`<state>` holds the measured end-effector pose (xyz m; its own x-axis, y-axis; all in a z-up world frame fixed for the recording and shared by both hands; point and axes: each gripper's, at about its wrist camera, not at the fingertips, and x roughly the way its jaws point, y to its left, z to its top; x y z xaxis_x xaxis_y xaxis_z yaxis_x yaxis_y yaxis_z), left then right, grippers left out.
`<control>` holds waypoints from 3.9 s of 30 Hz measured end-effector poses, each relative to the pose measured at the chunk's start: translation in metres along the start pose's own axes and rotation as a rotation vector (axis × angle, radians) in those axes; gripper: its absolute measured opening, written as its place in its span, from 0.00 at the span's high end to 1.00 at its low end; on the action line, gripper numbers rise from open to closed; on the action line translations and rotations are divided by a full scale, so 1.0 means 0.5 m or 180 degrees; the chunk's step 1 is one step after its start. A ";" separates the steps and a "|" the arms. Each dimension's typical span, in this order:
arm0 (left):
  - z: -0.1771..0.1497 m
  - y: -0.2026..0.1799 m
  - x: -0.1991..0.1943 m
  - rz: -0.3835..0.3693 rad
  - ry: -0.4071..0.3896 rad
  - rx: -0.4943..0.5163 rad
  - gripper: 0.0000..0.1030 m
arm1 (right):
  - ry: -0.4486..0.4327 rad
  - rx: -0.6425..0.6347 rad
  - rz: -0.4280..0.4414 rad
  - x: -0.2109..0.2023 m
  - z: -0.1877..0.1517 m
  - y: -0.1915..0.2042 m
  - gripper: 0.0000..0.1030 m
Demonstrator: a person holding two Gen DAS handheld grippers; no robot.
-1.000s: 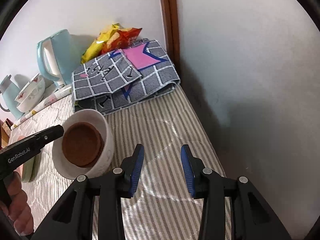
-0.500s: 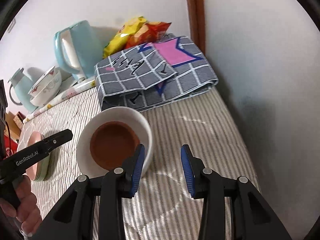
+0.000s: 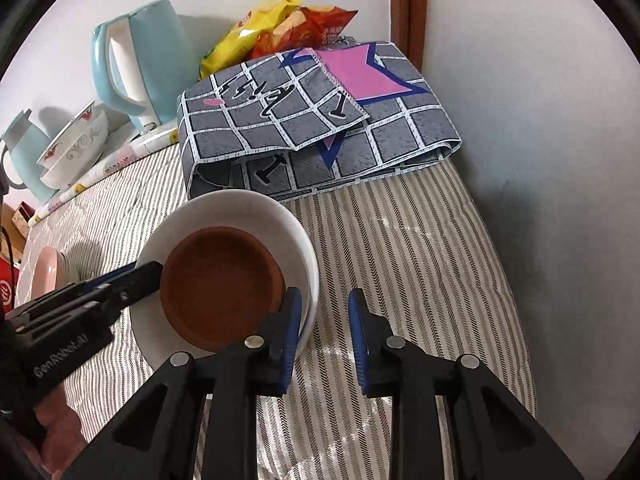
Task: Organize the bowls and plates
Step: 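Close both grippers on the rim of the white bowl, then lift the white bowl with both grippers and carry it over the pink plate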
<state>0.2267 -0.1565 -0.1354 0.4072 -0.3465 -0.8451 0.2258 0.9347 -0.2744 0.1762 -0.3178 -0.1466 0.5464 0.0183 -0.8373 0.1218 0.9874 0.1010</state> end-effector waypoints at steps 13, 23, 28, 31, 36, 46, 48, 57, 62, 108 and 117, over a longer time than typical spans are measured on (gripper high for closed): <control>0.003 -0.006 0.050 0.0007 0.0084 -0.0003 0.79 | 0.0134 -0.0049 -0.0083 0.036 0.005 0.014 0.77; 0.005 -0.005 0.071 0.0084 0.0039 -0.0012 0.75 | 0.0118 0.0035 -0.0102 0.042 0.014 -0.007 0.62; 0.003 0.001 0.076 0.0006 0.0091 -0.0066 0.75 | 0.0135 0.0124 -0.0023 0.043 0.012 -0.020 0.59; -0.001 -0.007 0.076 0.0022 0.0099 0.0034 0.77 | 0.0078 0.0069 -0.0076 0.040 0.009 -0.013 0.59; -0.003 -0.016 0.076 0.0013 0.0089 0.0042 0.84 | 0.0055 0.0052 0.0001 0.038 0.009 0.000 0.78; -0.020 -0.007 0.053 0.0035 0.0005 -0.0021 0.88 | -0.0016 0.0050 0.0020 0.028 -0.005 0.017 0.91; -0.023 -0.006 0.048 0.0041 -0.0002 -0.0035 0.88 | -0.0024 0.0049 0.0001 0.024 -0.011 0.019 0.91; -0.043 0.007 0.017 0.0067 -0.0033 -0.0050 0.88 | -0.0046 0.0083 0.0050 0.010 -0.029 0.032 0.91; -0.054 0.009 -0.005 0.0080 -0.0062 -0.0077 0.88 | -0.0075 0.0104 0.0079 -0.005 -0.040 0.037 0.91; -0.099 0.224 -0.237 0.0142 -0.0537 -0.0484 0.89 | -0.0385 -0.0326 0.0248 -0.142 -0.072 0.293 0.91; -0.097 0.275 -0.263 0.0204 -0.0592 -0.0566 0.89 | -0.0398 -0.0397 0.0329 -0.142 -0.066 0.349 0.92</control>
<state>0.1616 0.0211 -0.0843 0.5751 -0.2793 -0.7689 0.0419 0.9487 -0.3133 0.1313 -0.1418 -0.0872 0.6501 0.1085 -0.7520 -0.0396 0.9932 0.1091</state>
